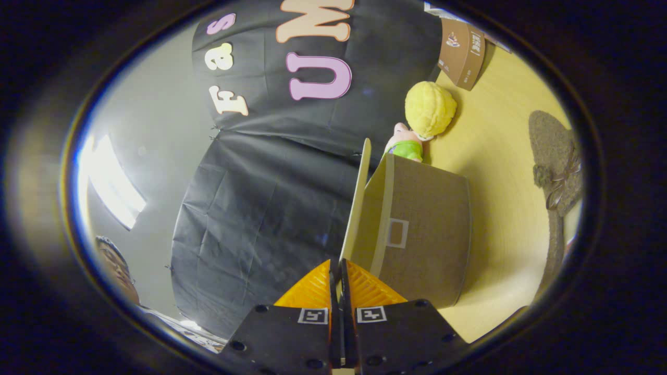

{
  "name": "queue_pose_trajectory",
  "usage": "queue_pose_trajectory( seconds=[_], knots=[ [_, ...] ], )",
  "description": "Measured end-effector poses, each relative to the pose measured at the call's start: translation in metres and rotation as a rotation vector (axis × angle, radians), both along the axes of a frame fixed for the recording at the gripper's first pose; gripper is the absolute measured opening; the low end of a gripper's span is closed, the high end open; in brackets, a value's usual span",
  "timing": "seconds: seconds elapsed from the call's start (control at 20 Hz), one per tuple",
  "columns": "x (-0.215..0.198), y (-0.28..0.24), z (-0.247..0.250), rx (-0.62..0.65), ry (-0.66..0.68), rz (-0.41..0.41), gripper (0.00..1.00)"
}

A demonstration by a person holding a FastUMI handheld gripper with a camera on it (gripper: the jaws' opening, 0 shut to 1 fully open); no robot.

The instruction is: Open the storage box then place both shoes into the box .Put the left shoe in first, then the right shoe, with the right side of both shoes facing outward in a uniform manner.

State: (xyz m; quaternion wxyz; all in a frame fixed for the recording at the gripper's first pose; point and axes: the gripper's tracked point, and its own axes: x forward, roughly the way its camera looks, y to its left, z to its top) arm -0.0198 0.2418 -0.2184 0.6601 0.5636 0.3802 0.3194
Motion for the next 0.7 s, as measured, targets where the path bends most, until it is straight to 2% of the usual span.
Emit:
queue_pose_trajectory(
  seconds=[0.3, 0.7],
  knots=[
    [0.010, 0.008, 0.035, -0.015, -0.062, -0.001, 0.08],
    [0.041, 0.044, 0.096, -0.014, -0.174, 0.025, 0.10]
  ],
)
